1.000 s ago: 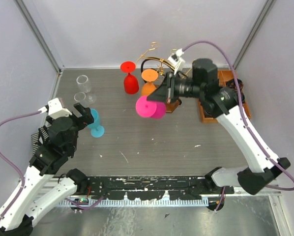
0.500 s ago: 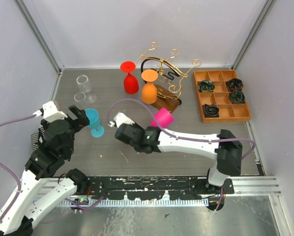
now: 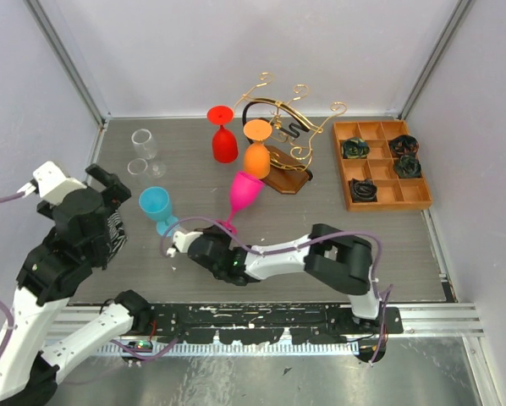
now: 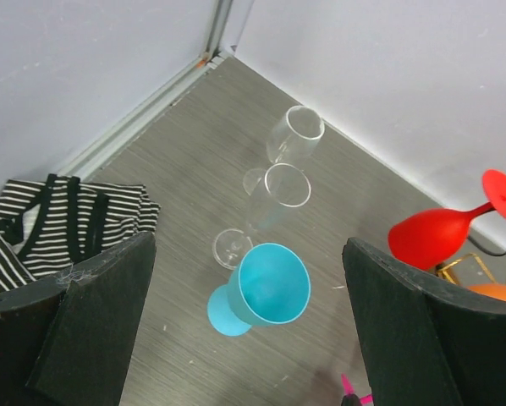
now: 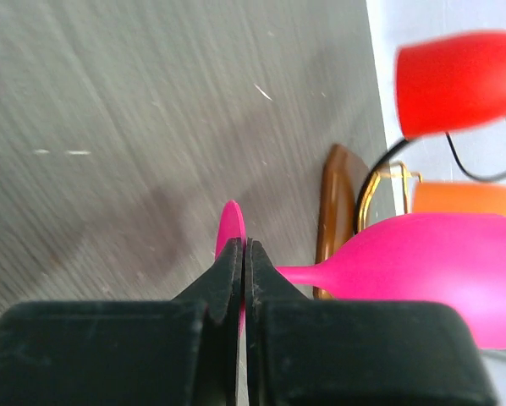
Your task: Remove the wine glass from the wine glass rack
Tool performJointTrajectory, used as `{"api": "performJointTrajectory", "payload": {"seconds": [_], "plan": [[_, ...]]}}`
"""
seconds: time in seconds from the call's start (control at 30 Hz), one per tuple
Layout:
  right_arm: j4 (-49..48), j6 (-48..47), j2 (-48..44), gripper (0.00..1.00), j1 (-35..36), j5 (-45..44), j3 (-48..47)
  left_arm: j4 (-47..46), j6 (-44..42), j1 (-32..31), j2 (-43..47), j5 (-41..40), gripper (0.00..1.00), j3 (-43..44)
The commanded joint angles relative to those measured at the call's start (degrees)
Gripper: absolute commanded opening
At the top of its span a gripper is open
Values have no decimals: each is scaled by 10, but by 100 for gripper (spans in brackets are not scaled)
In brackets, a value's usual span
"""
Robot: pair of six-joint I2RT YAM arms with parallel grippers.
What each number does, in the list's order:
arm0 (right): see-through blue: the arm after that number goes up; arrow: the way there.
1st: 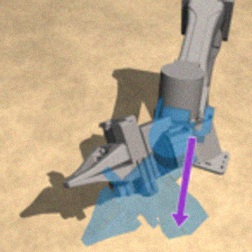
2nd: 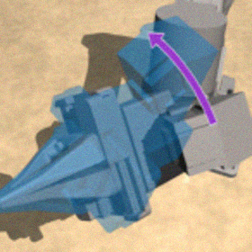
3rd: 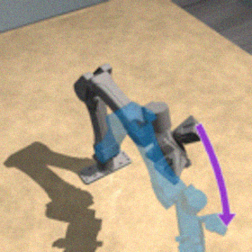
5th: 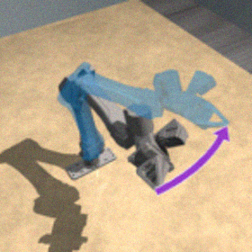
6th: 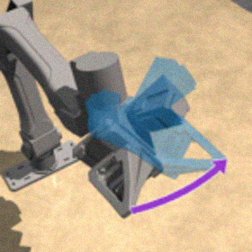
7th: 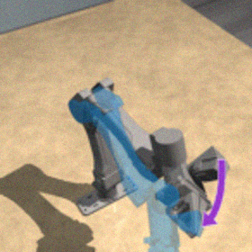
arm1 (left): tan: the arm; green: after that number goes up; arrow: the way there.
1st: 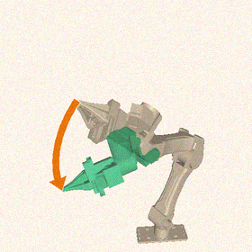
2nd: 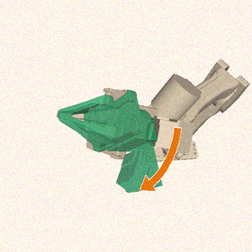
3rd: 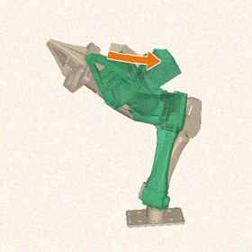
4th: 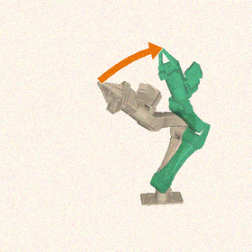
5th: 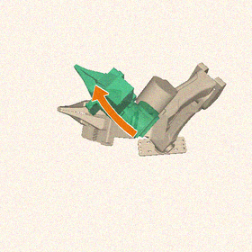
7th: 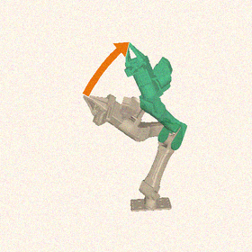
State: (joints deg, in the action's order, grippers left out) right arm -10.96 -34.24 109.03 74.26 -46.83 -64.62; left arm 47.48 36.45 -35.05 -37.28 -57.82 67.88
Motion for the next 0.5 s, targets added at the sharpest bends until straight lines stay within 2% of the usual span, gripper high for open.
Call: {"api": "performJointTrajectory", "payload": {"seconds": [0.0,0.17,0.47], "plan": [[-128,-103,52,1,13,30,-32,2,-41,-2,-36,-38,98,22],[-143,-128,92,1,15,58,-40,-53,-79,-2,-21,-45,98,16],[-160,-134,150,1,44,64,-37,-51,-81,-1,-17,-45,98,8]]}}
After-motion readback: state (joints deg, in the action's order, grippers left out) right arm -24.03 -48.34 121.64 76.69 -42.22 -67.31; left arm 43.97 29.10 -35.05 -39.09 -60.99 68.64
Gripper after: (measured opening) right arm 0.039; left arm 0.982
